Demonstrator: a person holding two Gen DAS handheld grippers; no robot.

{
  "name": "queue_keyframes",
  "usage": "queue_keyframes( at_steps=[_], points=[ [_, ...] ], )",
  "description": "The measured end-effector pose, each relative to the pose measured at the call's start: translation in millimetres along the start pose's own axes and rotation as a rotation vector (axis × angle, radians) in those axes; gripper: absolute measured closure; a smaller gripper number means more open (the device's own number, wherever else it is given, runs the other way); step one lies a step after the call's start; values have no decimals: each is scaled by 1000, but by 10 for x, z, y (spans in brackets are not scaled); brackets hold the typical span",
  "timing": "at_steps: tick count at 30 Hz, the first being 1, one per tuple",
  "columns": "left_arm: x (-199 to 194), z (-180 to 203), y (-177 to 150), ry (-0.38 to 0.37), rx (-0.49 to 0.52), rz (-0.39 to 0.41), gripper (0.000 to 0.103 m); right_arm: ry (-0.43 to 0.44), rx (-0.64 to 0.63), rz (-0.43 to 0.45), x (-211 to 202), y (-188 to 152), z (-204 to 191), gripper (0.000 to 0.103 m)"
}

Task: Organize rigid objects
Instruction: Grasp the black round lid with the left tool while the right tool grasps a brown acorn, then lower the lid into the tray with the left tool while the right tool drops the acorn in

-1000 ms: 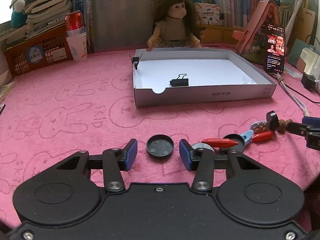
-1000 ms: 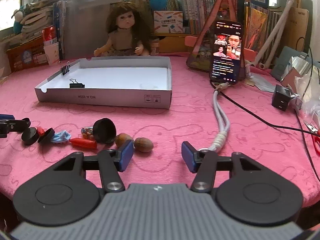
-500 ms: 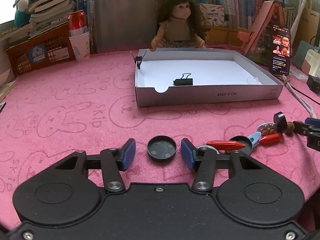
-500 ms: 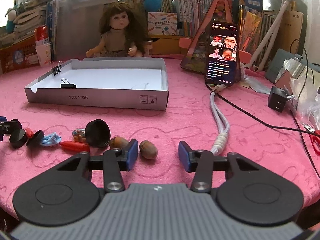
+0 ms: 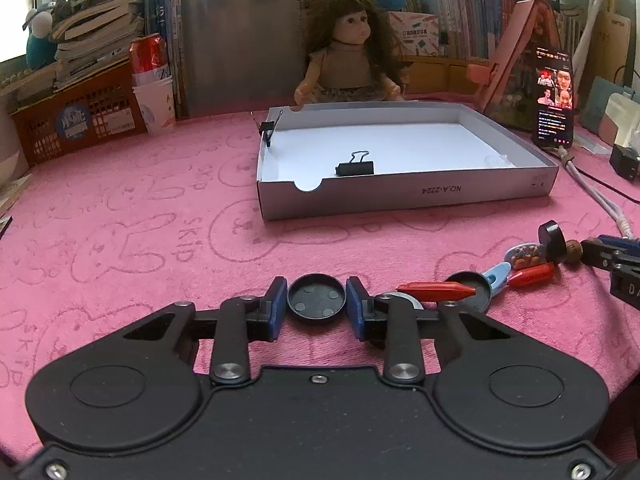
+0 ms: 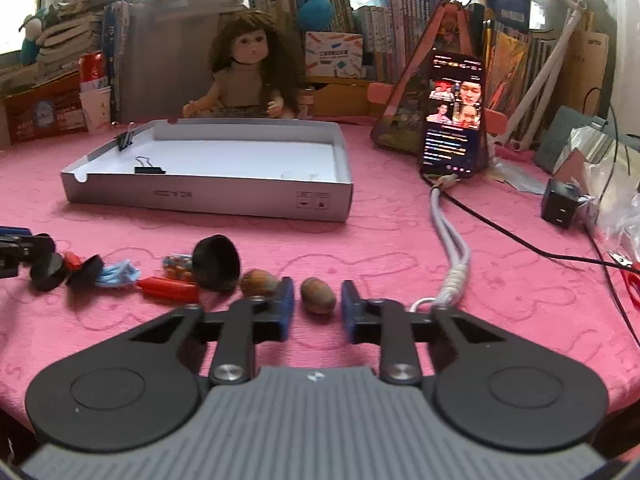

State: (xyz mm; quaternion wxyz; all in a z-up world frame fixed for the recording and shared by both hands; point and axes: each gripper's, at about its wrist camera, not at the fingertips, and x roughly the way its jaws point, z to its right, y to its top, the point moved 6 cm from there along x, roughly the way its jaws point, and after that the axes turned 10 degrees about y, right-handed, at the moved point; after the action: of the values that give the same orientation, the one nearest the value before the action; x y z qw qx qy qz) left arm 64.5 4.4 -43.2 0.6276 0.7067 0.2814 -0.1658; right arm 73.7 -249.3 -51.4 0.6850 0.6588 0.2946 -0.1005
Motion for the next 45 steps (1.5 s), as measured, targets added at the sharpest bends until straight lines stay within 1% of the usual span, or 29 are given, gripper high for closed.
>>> queue_keyframes(
  at_steps=[4, 8, 13, 16, 22, 30, 39, 42, 45],
  points=[
    [6, -23, 28, -11, -24, -19, 73, 36, 10, -16, 5, 20, -1, 81],
    [17, -41, 68, -6, -27, -22, 73, 90, 82, -29, 13, 68, 68, 80],
    [26, -39, 152, -23, -45, -30, 73, 112, 105, -27, 35, 136, 103, 80],
    [20, -32, 232, -24, -45, -14, 73, 127, 104, -15, 38, 201, 101, 80],
    [25, -14, 449, -45, -69, 4, 73, 137, 97, 16, 63, 365, 105, 81],
    [95, 45, 717, -59, -61, 32, 73, 156, 120, 32, 174, 581, 166, 81],
    [332, 89, 1013, -99, -85, -5, 73, 168, 167, 41, 360, 861, 320, 81],
    [423, 108, 1131, -96, -86, -6, 73, 175, 196, 29, 460, 974, 388, 81],
    [555, 125, 1244, -98, -91, -28, 73, 180, 214, 4, 593, 1077, 448, 80]
  ],
)
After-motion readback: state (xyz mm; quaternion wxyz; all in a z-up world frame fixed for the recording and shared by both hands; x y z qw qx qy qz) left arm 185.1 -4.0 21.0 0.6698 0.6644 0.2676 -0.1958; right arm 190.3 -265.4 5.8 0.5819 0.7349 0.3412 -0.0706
